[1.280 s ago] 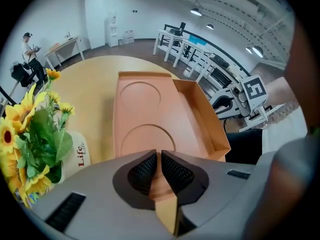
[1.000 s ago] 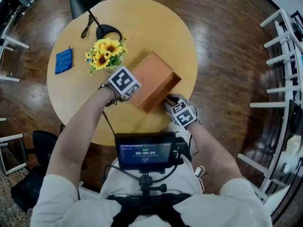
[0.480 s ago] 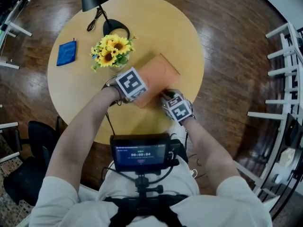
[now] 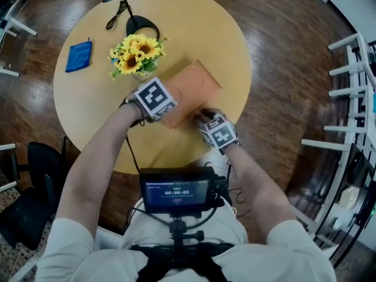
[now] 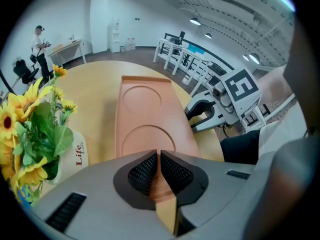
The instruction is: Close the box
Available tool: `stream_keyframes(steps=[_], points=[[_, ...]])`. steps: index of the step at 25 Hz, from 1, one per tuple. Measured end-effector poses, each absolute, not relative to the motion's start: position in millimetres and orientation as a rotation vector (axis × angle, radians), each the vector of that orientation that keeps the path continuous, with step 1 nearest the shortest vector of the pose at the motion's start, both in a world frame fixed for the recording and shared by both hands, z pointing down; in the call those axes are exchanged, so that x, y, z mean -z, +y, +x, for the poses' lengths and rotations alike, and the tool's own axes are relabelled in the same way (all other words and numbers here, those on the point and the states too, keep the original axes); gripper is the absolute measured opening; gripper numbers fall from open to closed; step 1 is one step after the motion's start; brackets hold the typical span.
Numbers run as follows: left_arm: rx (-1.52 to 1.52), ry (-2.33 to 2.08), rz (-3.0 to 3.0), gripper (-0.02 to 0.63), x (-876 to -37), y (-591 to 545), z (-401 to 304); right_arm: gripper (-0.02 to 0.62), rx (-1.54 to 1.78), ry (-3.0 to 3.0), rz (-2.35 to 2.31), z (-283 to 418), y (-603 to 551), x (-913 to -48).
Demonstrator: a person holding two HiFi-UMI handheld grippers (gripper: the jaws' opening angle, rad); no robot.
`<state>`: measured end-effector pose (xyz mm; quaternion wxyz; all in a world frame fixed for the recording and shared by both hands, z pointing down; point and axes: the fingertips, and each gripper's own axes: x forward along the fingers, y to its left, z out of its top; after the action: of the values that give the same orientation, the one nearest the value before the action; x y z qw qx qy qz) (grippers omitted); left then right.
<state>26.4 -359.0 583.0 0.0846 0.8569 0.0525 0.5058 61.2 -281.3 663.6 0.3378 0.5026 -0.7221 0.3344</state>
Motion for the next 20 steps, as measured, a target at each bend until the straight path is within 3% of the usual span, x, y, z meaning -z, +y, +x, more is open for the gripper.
stream_keyframes(steps=[11, 20], points=[[-1.014, -0.346, 2.633, 0.018, -534.8, -338.8, 14.5, 0.123, -0.853, -1.911, 1.313, 93.1, -201.4, -636.6], [-0.79, -0.775, 2.525, 0.018, -534.2, -205.1, -31.7, 0.123, -0.735, -1.993, 1.322, 168.8, -87.8, -597.2]])
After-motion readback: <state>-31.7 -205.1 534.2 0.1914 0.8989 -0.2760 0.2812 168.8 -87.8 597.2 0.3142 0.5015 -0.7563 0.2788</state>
